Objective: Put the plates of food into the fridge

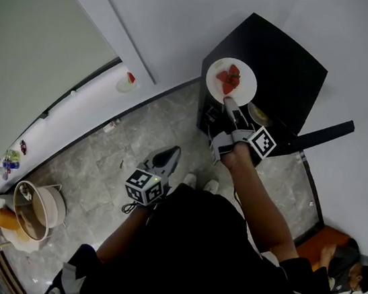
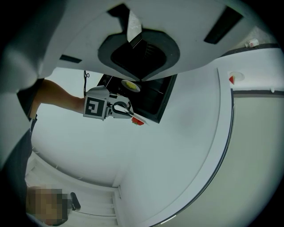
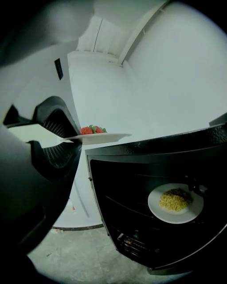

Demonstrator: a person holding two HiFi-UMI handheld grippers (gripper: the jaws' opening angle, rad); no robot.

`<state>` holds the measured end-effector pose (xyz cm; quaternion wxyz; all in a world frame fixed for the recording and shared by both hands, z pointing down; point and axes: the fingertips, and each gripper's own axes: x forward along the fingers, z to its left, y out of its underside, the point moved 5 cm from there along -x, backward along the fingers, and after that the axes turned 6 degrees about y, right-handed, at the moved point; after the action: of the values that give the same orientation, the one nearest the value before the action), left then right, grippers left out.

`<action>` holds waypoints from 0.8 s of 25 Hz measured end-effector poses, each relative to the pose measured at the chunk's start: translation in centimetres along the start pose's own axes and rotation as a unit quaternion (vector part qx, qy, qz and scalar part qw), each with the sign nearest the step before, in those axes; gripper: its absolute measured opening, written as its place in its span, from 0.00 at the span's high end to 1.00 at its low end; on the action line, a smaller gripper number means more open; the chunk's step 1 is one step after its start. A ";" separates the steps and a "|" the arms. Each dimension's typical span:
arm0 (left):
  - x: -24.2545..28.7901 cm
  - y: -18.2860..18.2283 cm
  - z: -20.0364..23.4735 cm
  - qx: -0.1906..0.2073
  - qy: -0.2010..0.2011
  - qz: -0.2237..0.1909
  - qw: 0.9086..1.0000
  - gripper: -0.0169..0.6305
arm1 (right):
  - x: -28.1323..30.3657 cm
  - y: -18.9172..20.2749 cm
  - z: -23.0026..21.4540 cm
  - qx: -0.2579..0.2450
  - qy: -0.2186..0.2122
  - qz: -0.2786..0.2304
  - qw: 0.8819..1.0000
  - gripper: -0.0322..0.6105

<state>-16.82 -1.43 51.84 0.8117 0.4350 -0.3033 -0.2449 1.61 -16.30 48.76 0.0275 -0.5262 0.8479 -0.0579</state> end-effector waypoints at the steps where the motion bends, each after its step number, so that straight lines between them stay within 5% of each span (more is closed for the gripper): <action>1: -0.1 0.1 -0.1 -0.001 0.001 0.001 1.000 0.94 | -0.4 0.3 -0.2 0.001 0.004 0.004 1.000 0.88; 20: -0.8 0.3 0.6 -0.007 -0.009 -0.005 1.000 0.94 | -3.3 3.8 -2.0 0.004 0.015 0.076 0.997 0.88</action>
<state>-17.80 -1.09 52.16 0.8108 0.4286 -0.3066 -0.2548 -0.56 -11.55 50.25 0.0212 -0.4592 0.8856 -0.0666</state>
